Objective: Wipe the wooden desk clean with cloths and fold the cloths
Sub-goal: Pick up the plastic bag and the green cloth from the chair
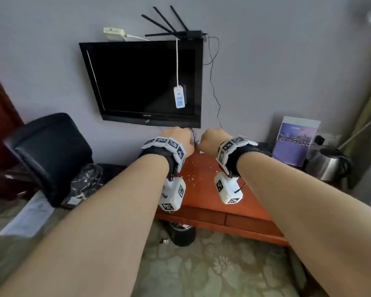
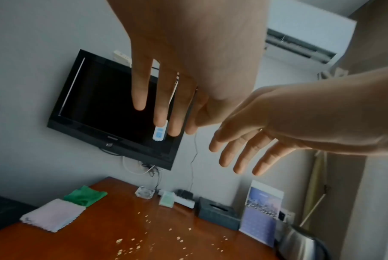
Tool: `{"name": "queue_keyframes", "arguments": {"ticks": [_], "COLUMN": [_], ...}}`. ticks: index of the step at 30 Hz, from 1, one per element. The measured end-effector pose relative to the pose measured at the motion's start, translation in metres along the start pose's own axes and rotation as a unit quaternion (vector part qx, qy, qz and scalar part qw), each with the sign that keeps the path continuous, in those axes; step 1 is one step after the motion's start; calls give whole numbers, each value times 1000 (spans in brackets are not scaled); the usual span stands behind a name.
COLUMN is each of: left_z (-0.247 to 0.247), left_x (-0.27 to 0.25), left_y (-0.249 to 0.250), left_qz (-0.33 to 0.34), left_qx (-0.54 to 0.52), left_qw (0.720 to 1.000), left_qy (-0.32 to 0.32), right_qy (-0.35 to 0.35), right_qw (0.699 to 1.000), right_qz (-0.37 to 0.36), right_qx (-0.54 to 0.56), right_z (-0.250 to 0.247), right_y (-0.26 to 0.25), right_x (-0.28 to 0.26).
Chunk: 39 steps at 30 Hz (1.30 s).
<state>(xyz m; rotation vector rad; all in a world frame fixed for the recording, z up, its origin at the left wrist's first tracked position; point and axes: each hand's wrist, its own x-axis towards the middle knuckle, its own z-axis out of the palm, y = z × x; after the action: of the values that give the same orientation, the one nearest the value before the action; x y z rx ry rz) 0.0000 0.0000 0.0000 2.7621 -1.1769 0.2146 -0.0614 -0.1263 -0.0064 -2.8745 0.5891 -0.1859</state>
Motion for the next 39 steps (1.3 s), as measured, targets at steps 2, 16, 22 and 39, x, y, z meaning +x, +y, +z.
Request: {"name": "queue_keyframes", "arguments": {"ticks": [2,16,22,39], "left_z": [15,126,150,188], "left_x": [15,123,144,168], "left_y": [-23,-219,-328,-696], "left_qz": [-17,-151,-181,-240], "left_qx": [1,-5,-20,-37], "left_qw": [1000,974,964,930], "left_qy": [-19,-168,-195,-276], "right_qy": [-5,-146,-198,-294], "right_qw": [1000,989,978,955], "right_qz": [1,-22,-66,-37], "right_qx": [8,13,-22,-22], "right_z": [21,165,212,348], "right_y": [-8,-107,-192,-428], "right_x": [27,242,306,464]}}
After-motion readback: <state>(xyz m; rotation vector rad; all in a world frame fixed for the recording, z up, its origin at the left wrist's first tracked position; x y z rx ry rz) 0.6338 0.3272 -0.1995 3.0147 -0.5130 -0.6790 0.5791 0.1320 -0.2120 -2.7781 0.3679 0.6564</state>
